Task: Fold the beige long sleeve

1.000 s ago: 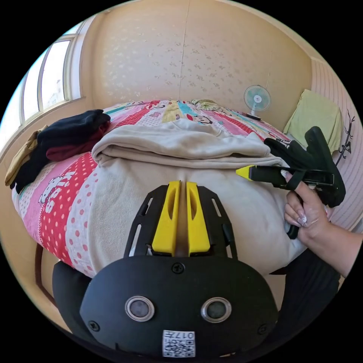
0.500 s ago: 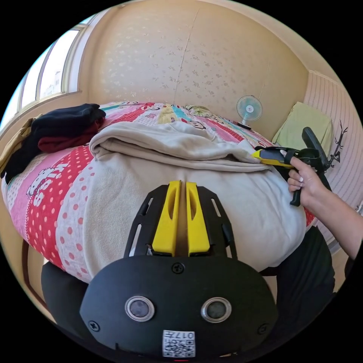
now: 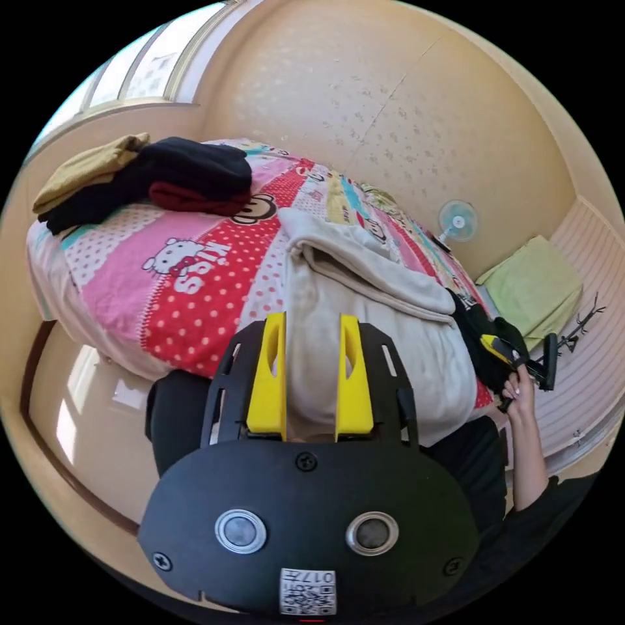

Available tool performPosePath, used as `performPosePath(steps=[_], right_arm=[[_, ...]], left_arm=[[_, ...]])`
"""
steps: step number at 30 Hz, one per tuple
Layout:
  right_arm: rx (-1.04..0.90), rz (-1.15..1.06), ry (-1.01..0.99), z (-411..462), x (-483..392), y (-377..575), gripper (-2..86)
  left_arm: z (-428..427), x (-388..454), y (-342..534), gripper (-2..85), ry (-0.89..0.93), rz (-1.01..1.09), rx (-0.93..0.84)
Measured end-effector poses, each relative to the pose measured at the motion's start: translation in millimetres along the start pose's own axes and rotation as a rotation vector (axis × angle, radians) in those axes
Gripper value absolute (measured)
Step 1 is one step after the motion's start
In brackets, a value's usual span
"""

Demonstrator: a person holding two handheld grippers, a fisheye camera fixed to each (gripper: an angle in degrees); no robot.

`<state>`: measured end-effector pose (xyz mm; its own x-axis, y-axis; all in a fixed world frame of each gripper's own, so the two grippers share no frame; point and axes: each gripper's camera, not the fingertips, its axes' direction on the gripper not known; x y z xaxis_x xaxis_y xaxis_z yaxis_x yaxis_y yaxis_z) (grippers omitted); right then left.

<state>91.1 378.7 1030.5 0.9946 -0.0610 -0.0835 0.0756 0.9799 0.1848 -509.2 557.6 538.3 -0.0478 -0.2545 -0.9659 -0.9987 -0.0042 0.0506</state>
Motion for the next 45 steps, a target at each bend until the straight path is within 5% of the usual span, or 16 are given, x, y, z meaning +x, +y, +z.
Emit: performPosePath(steps=[4,8,13,18,22,25,30,37,41,45], right_arm=[[-0.171,0.051,0.091,33.1,14.8,58.9,9.4],[-0.174,0.052,-0.085,38.5,30.1,83.4,6.4],[-0.218,0.042,-0.174,30.0,42.9,71.7,3.9],[-0.074,-0.031,-0.221,-22.2,29.3,15.9,3.6],[0.047,-0.046,-0.114,-24.3,38.2,-56.2,4.4],[-0.008,0.025,-0.069,3.5,59.5,-83.5,6.5],[0.025,-0.011,-0.124,3.1,60.4,-22.5,9.5],[-0.037,0.036,0.075,28.4,99.1,79.6,12.3],[-0.108,0.077,-0.046,71.8,129.1,95.3,9.2],[0.110,0.062,-0.262,13.4,141.1,105.5,4.5]], left_arm=[[41.9,-9.8,-1.6,14.6,0.044,-0.027,-0.164],[41.9,-1.6,0.9,10.7,-0.054,-0.052,-0.167],[30.9,-9.4,-27.8,4.8,0.125,0.029,-0.398],[-30.1,-3.8,-102.2,4.5,0.232,0.134,-0.287],[-27.4,-3.9,-182.9,6.0,0.167,0.142,-0.137],[-4.6,-25.9,-206.8,13.0,0.042,0.037,-0.200],[-2.6,-40.8,-142.1,15.7,0.071,0.091,-0.257],[15.9,-56.9,-51.8,13.8,0.050,0.126,-0.308],[33.3,-51.3,-50.9,7.4,0.058,0.121,-0.411],[-13.1,-52.8,-47.5,4.3,0.236,0.143,-0.293]])
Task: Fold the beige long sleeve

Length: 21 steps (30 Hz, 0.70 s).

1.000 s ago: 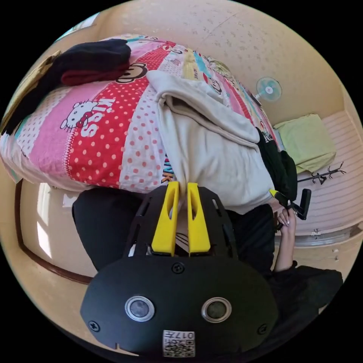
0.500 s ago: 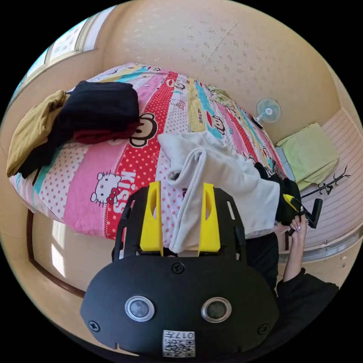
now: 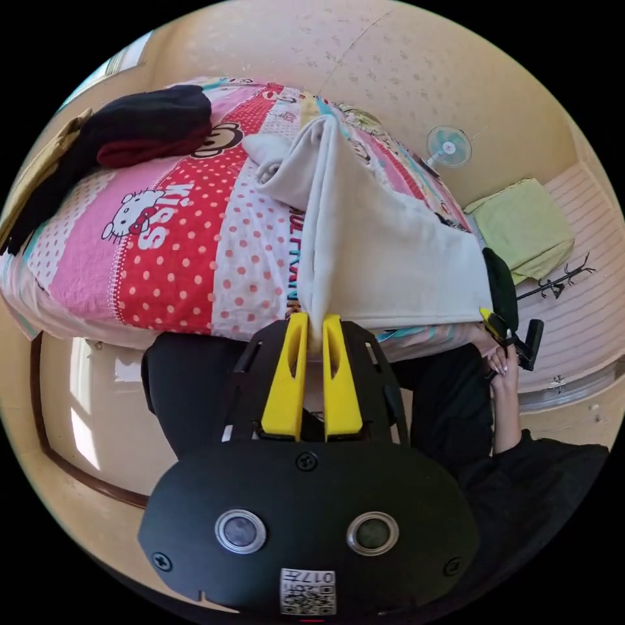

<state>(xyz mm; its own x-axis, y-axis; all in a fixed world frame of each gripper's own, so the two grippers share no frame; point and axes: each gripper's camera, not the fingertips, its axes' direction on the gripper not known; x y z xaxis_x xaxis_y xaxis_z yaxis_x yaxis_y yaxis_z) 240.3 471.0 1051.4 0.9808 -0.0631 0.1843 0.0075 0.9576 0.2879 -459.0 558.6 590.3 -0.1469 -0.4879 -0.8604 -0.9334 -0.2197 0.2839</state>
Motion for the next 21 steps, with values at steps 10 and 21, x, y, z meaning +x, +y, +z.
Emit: performPosePath(steps=[10,21], right_arm=[[-0.008,-0.334,-0.406,-151.2,-74.2,12.0,2.7],[0.038,-0.269,-0.382,-152.2,-85.8,-16.2,3.0]], left_arm=[[-196.2,12.3,86.1,3.6,0.325,0.224,0.288],[-190.8,-10.1,72.1,4.1,0.458,0.023,0.234]])
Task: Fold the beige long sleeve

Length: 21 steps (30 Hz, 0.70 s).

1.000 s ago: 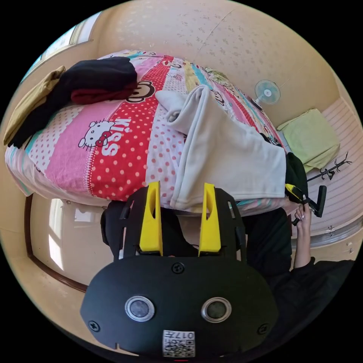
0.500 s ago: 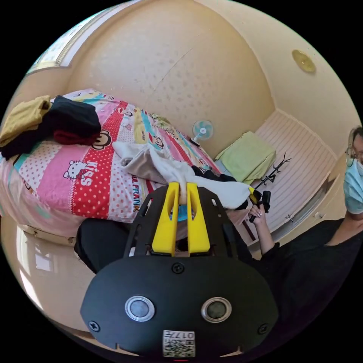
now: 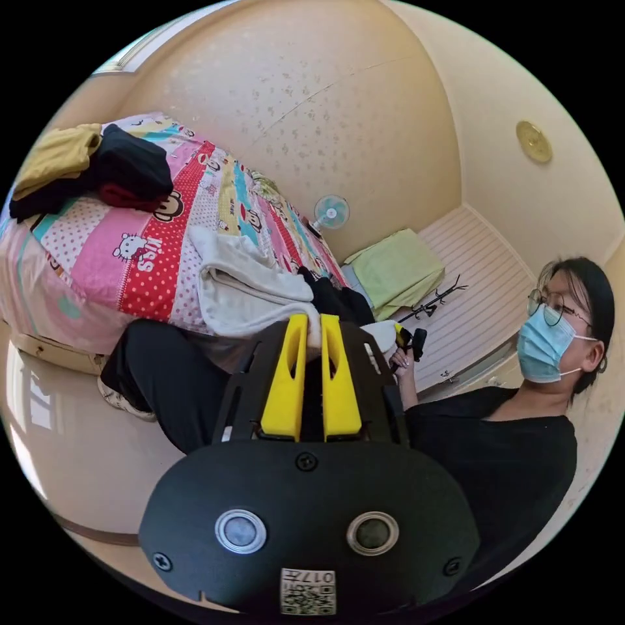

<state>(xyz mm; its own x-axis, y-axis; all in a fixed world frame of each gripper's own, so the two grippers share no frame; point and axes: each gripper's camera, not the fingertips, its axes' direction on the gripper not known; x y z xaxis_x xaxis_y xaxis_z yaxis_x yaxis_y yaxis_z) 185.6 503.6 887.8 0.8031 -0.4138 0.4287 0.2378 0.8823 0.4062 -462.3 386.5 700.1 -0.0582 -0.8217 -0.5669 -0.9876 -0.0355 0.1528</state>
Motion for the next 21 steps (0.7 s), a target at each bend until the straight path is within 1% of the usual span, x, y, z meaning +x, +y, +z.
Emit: performPosePath(steps=[2,3,4,5,6,8,9,11,13,15,16,17,18,19,20,21], right_arm=[[0.025,0.090,-0.043,27.6,48.5,-74.3,3.1],[0.029,0.106,-0.045,36.0,60.4,-95.3,3.3],[0.022,0.104,-0.007,56.0,80.7,-140.2,3.5],[-0.006,0.132,0.073,78.6,101.1,-182.3,4.0],[-0.019,0.146,0.116,90.7,110.1,-200.9,4.3],[-0.099,0.197,0.336,139.9,123.5,-251.1,6.1],[-0.118,0.207,0.388,150.3,119.4,-257.0,6.4],[-0.138,0.158,0.502,182.6,84.7,-251.2,6.7],[-0.180,0.116,0.551,210.7,64.0,-226.5,5.6],[-0.283,0.073,0.587,245.7,57.7,-192.3,4.1],[-0.366,0.082,0.648,268.3,65.1,-166.9,3.3],[-0.468,0.108,0.753,289.8,80.8,-140.6,2.5],[-0.522,0.109,0.793,299.1,88.8,-128.0,2.1],[-0.545,0.081,0.798,306.3,94.2,-109.0,1.5],[-0.458,0.096,0.784,296.5,85.2,-104.9,1.1],[-0.451,0.129,0.798,293.5,81.4,-106.6,1.0]], left_arm=[[16.6,-13.2,-59.8,4.2,0.003,-0.029,0.077],[22.9,-16.2,-78.1,4.2,-0.013,-0.027,0.090],[38.2,-23.8,-116.9,4.5,-0.083,-0.033,0.094],[56.7,-34.6,-155.2,5.1,-0.170,-0.051,0.078],[66.7,-41.3,-172.3,5.6,-0.206,-0.067,0.063],[94.2,-59.1,-209.1,12.7,-0.377,-0.165,0.054],[98.1,-58.5,-211.1,13.2,-0.414,-0.163,0.061],[113.5,-50.8,-197.7,14.4,-0.523,-0.112,0.085],[131.7,-53.0,-174.6,14.5,-0.577,-0.091,0.054],[154.3,-63.8,-149.2,14.5,-0.611,-0.095,-0.034],[168.9,-73.7,-130.8,14.6,-0.636,-0.108,-0.088],[183.5,-85.2,-112.9,14.6,-0.667,-0.115,-0.149],[190.0,-92.1,-104.5,15.0,-0.693,-0.128,-0.184],[195.1,-104.9,-88.6,15.7,-0.729,-0.167,-0.211],[187.3,-113.1,-73.9,16.6,-0.723,-0.232,-0.168],[179.9,-114.4,-66.5,17.0,-0.694,-0.256,-0.121]])
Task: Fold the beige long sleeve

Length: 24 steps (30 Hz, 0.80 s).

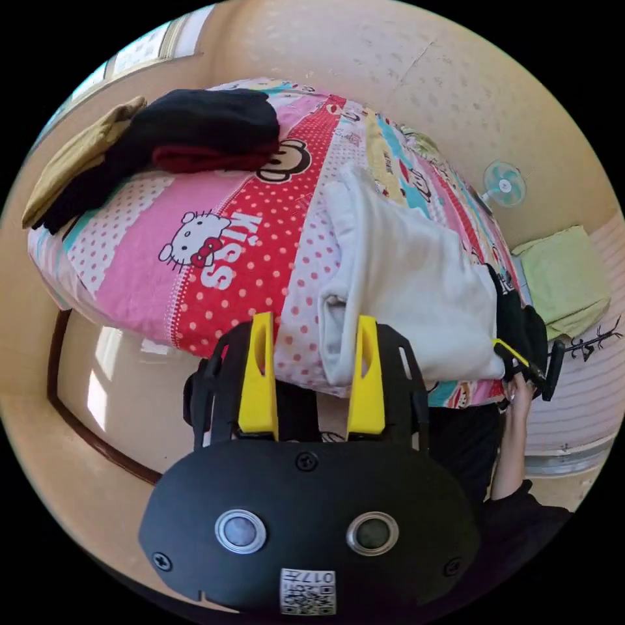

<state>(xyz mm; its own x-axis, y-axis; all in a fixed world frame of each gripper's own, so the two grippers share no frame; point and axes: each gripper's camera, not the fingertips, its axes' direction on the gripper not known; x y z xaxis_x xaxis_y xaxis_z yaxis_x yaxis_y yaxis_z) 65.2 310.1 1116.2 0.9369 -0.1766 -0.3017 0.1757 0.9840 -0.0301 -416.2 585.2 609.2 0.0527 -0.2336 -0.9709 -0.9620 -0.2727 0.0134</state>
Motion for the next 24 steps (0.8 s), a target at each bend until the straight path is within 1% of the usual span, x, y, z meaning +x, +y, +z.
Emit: performPosePath(steps=[1,2,3,4,5,6,7,8,9,10,11,12,13,14,15,17,18,19,20,21,23,24], right_arm=[[-0.037,0.028,0.038,-11.0,-7.8,-2.9,0.8],[-0.033,0.066,0.107,-28.2,-20.3,-3.4,0.7],[-0.003,0.083,0.143,-39.3,-28.3,-1.5,0.6],[0.096,0.074,0.165,-63.3,-49.5,5.8,0.6],[0.207,0.031,0.132,-83.1,-73.3,16.3,0.5],[0.263,0.000,0.109,-89.7,-85.3,22.2,0.5],[0.365,-0.075,0.069,-94.2,-108.7,34.9,0.5],[0.428,-0.128,0.065,-83.4,-126.3,46.1,0.4],[0.431,-0.123,0.081,-71.7,-131.5,49.6,0.4],[0.352,-0.055,0.135,-36.2,-133.5,50.9,0.4],[0.177,-0.022,0.164,8.0,-130.2,49.3,0.4],[0.204,-0.037,0.150,17.2,-131.2,57.4,0.4],[0.353,-0.089,0.171,14.5,-137.8,81.6,0.4],[0.363,-0.119,0.199,16.9,-146.7,88.8,0.4],[0.358,-0.134,0.220,17.2,-152.2,88.6,0.4],[0.307,-0.153,0.277,16.5,-169.4,81.0,0.4],[0.307,-0.148,0.279,16.5,-171.3,81.1,0.5],[0.324,-0.127,0.264,16.1,-172.2,84.7,0.5],[0.361,-0.096,0.230,14.1,-169.7,91.7,0.5],[0.383,-0.079,0.206,12.6,-167.4,95.8,0.5],[0.456,-0.021,0.121,2.4,-155.0,109.8,0.5],[0.477,0.002,0.116,-1.6,-150.9,113.4,0.5]], left_arm=[[-9.2,-13.3,15.2,17.1,0.076,-0.075,0.067],[-16.7,-23.0,30.5,16.8,0.133,-0.142,0.112],[-18.8,-26.3,36.9,16.5,0.154,-0.167,0.119],[-19.6,-30.7,48.0,16.4,0.212,-0.198,0.111],[-16.9,-33.7,58.4,16.9,0.275,-0.227,0.103],[-14.4,-34.8,63.3,16.9,0.307,-0.242,0.103],[-7.3,-36.4,70.8,17.0,0.366,-0.269,0.106],[1.7,-36.5,74.3,16.8,0.411,-0.277,0.111],[6.7,-36.1,74.7,16.7,0.436,-0.279,0.110],[16.4,-34.3,73.7,16.0,0.498,-0.279,0.105],[23.6,-30.7,71.9,14.8,0.579,-0.278,0.108],[25.4,-28.2,71.0,14.0,0.605,-0.280,0.114],[25.2,-19.8,69.0,11.6,0.612,-0.283,0.121],[17.1,-4.7,65.6,8.5,0.582,-0.254,0.144],[10.3,6.3,63.3,7.8,0.568,-0.221,0.168],[-20.6,67.5,51.5,5.9,0.524,-0.045,0.243],[-27.4,86.6,48.9,5.6,0.523,0.008,0.256],[-37.0,128.3,46.1,5.4,0.523,0.119,0.273],[-39.7,173.1,46.7,5.3,0.526,0.236,0.266],[-38.4,194.4,47.7,5.3,0.530,0.291,0.253],[-15.8,275.3,58.9,5.3,0.543,0.481,0.159],[-6.4,292.3,62.9,5.4,0.543,0.513,0.125]])
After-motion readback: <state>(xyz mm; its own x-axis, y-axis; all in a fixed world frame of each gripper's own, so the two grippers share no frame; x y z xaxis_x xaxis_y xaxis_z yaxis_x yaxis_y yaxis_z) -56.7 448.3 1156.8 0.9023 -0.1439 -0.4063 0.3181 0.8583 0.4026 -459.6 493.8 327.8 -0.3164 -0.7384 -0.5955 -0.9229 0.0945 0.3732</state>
